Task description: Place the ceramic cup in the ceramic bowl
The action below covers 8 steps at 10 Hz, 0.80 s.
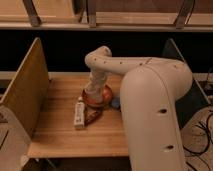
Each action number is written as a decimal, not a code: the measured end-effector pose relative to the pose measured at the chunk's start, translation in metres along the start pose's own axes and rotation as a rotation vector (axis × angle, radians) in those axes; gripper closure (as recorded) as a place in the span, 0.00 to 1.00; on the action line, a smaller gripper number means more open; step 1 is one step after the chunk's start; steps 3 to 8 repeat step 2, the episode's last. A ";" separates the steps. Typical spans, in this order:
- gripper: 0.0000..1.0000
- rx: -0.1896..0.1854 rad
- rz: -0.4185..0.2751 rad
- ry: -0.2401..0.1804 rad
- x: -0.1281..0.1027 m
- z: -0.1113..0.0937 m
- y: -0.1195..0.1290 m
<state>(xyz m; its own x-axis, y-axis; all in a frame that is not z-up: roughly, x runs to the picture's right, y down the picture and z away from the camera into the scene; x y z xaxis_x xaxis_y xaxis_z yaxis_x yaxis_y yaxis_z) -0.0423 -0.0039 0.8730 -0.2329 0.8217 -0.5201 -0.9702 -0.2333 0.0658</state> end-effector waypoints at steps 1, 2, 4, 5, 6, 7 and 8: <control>0.20 0.001 -0.001 -0.001 0.000 0.000 0.000; 0.20 0.001 0.000 0.000 0.000 0.000 0.000; 0.20 0.001 0.000 0.000 0.000 0.000 0.000; 0.20 0.001 0.000 0.000 0.000 0.000 0.000; 0.20 0.001 0.000 0.000 0.000 0.000 0.000; 0.20 0.001 0.000 0.000 0.000 0.000 0.000; 0.20 0.001 0.000 0.000 0.000 0.000 0.000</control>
